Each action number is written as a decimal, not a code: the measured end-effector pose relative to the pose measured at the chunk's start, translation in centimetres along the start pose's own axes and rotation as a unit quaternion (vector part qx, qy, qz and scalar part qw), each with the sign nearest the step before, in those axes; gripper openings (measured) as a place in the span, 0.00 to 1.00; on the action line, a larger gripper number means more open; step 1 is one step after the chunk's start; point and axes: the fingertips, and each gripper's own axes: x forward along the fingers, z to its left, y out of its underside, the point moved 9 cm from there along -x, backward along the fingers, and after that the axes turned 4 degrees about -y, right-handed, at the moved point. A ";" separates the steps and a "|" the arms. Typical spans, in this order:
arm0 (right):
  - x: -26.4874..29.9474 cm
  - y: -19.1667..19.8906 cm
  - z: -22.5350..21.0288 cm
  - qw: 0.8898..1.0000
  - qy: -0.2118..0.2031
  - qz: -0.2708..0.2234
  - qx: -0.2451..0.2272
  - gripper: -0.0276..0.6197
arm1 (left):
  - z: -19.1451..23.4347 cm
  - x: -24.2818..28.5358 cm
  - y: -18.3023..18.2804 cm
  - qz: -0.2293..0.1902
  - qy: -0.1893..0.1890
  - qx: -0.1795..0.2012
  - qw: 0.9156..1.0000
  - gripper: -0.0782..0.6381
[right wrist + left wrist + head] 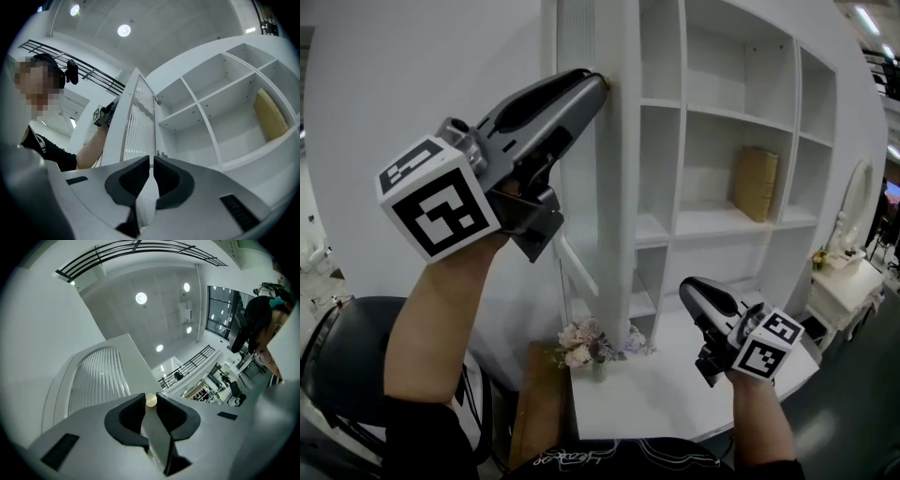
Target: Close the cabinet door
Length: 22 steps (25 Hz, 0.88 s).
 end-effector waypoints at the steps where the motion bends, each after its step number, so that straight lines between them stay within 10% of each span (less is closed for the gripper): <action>1: -0.3 -0.4 -0.3 1.000 -0.004 -0.003 -0.001 0.13 | -0.3 0.6 0.2 0.004 -0.005 0.004 1.000 0.23; 22: -8.5 -2.2 -8.1 1.000 -0.020 -0.013 0.019 0.13 | -2.2 15.0 9.5 0.108 -0.139 0.141 0.974 0.23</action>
